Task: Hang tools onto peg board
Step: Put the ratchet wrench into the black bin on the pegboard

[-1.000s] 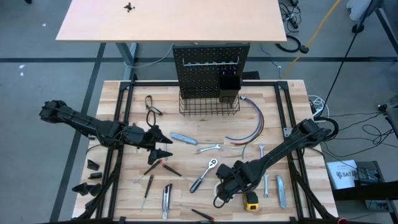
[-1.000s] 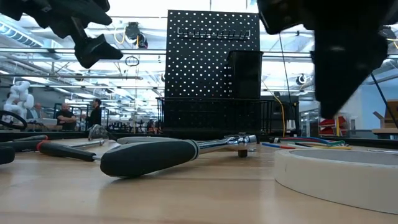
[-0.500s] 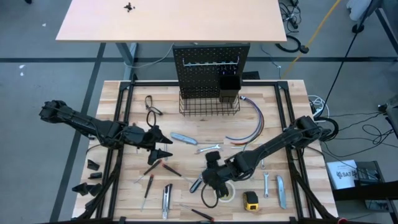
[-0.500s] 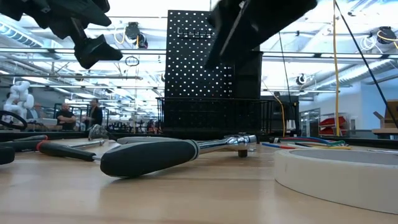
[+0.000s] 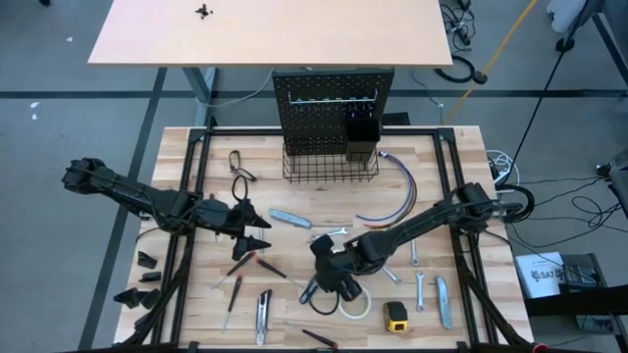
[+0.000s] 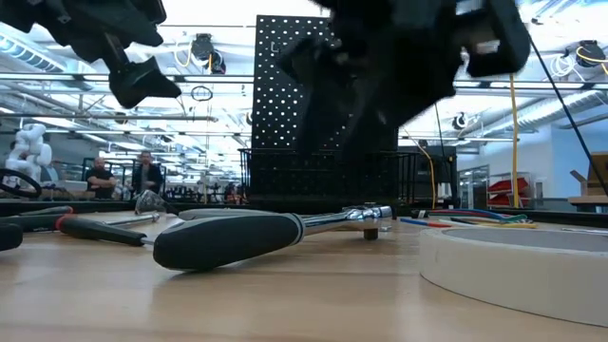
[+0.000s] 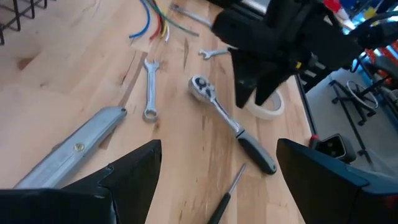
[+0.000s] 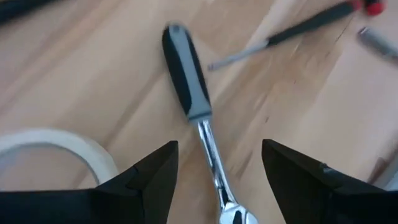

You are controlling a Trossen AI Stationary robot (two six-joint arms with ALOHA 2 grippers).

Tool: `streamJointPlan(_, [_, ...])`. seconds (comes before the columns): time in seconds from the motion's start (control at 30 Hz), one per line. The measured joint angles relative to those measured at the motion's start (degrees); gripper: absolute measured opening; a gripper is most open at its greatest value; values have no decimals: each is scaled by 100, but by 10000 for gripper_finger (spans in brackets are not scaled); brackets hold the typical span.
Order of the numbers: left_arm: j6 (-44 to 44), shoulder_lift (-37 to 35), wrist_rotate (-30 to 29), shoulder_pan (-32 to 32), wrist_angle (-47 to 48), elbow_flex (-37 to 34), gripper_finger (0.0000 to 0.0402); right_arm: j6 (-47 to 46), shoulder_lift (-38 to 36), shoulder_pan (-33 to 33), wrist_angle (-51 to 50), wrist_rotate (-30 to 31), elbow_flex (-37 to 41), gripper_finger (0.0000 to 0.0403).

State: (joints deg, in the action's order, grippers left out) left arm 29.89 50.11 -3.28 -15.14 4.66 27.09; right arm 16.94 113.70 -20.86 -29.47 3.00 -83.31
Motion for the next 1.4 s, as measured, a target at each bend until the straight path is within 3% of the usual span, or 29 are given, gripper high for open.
streamJointPlan(0.27, [127, 0, -4, 0, 86, 0, 318, 629, 245, 55, -105, 258, 2, 226])
streamJointPlan(0.5, [129, 0, -41, 0, 78, 2, 318, 646, 575, 103, -137, 263, 2, 213])
streamJointPlan(0.63, [133, 0, -43, 0, 88, 2, 318, 514, 630, 89, -332, 229, -5, 167])
streamJointPlan(0.87, [131, 0, -85, 0, 95, 2, 318, -79, 630, 48, -533, 111, -6, 40])
streamJointPlan(1.2, [499, -65, 150, 0, -189, 36, 318, -1167, 397, 52, -1025, 223, -61, 40])
streamJointPlan(1.4, [1152, -265, 337, 0, -230, 449, 318, -917, 243, 13, -2219, 1013, -923, 40])
